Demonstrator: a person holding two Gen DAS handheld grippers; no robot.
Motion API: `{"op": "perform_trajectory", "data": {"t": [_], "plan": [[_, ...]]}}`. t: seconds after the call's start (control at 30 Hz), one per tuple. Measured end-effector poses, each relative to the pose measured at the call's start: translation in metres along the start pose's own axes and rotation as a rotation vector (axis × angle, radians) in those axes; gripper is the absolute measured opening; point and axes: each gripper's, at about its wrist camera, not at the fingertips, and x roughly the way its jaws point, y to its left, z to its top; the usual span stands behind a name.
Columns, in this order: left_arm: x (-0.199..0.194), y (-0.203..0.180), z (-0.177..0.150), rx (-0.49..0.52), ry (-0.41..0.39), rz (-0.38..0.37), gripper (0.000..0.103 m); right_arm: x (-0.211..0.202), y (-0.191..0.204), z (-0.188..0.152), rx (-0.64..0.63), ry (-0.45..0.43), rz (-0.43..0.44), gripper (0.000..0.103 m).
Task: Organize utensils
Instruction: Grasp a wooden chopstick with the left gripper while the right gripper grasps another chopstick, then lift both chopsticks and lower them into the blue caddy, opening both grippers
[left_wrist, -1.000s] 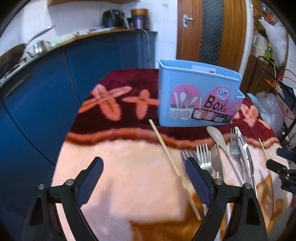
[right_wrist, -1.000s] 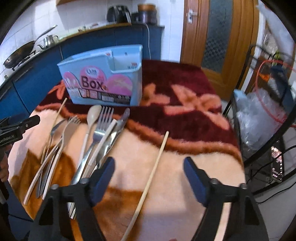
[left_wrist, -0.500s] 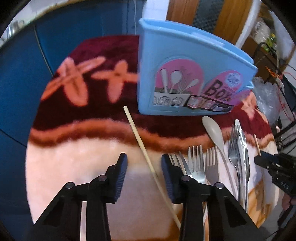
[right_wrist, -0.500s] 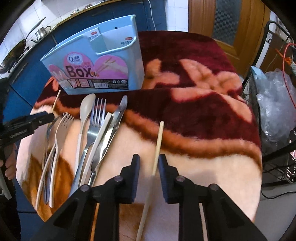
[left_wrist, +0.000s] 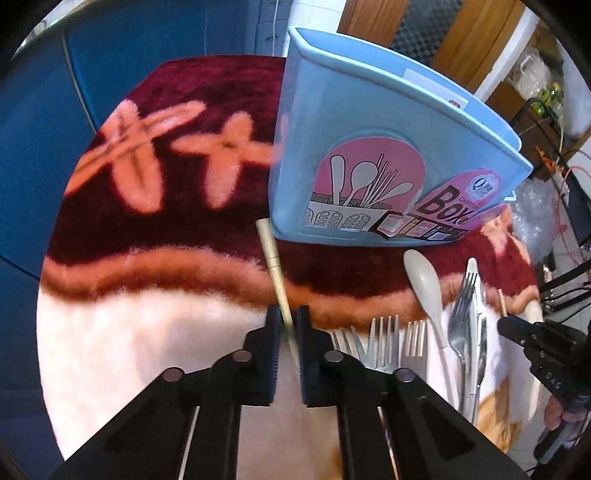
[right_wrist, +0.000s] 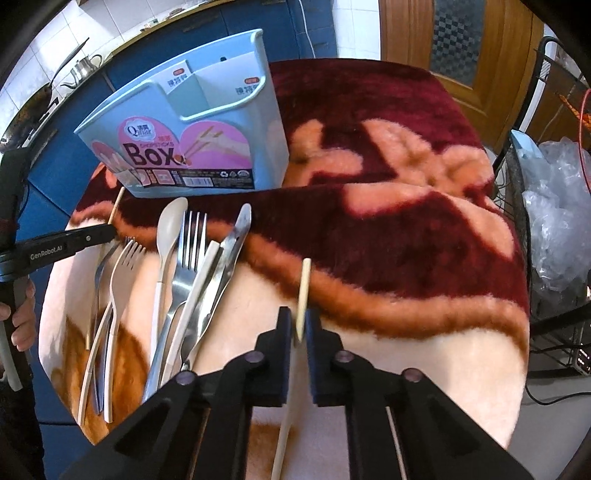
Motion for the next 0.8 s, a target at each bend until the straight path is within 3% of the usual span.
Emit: {"op": "perform_trajectory", "data": {"t": [0.23,0.47,0.8], "plan": [[-0.037,-0.001,-0.013,0.003,-0.113,-0.034,0.004,-0.027,0.004,-0.007,0.015,-0.133,0.067,0.006],[-0.091,-0.014,-0.024,0.031,-0.345,-0.015,0.004,-0.069,0.030,-0.011,-0.038,-0.358,0.079,0.006],[-0.151,-0.026,-0.009,0.056,-0.647,-0.021,0.004,-0.107,0.047,-0.001,-0.042,-0.643,0.077,0.006]]}}
